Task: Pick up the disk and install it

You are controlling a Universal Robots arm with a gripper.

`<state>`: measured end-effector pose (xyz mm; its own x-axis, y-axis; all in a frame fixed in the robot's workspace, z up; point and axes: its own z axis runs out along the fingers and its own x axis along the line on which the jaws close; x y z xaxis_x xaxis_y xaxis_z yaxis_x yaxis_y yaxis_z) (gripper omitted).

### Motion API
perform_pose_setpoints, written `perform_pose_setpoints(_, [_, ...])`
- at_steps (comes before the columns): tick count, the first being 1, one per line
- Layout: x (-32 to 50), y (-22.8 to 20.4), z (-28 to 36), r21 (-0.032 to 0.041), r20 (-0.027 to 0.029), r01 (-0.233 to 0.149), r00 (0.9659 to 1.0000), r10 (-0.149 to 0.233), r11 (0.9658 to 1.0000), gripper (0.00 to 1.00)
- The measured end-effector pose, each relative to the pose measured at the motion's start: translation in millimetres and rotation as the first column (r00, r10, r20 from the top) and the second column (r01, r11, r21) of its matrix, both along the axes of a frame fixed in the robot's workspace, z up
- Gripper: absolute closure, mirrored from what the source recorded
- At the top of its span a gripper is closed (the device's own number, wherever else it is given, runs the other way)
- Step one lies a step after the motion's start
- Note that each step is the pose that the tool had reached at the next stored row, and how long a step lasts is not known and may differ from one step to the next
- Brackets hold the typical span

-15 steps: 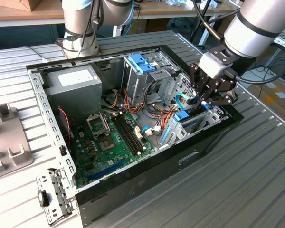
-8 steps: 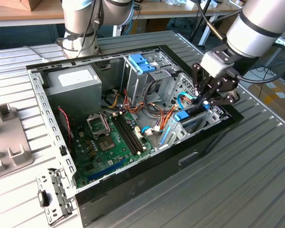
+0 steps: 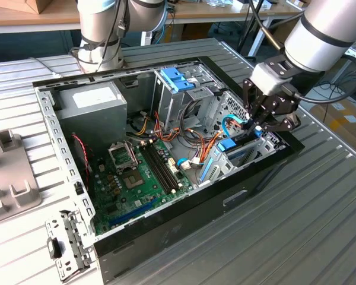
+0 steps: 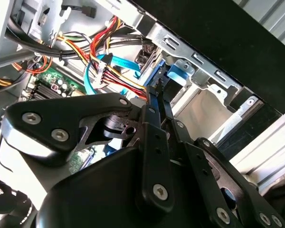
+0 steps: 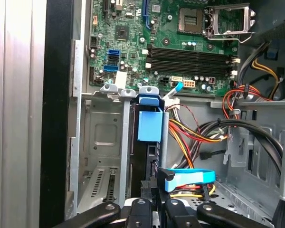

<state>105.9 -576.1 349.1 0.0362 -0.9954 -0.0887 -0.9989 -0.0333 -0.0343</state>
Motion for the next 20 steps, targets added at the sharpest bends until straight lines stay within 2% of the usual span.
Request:
perform_pose_setpoints(2, [0.3, 0.0, -0.2, 0.0, 0.0, 0.011, 0.9999, -0.011, 0.9999, 0.83])
perform_pose_setpoints(13, [1.5, 0.0, -3.2, 0.0001, 0.0001, 0.015, 0.9999, -0.015, 0.9999, 0.83])
perform_pose_setpoints(20, [-3.1, 0.0, -7.5, 0.0, 0.0001, 0.02, 0.9998, -0.02, 0.9998, 0.83])
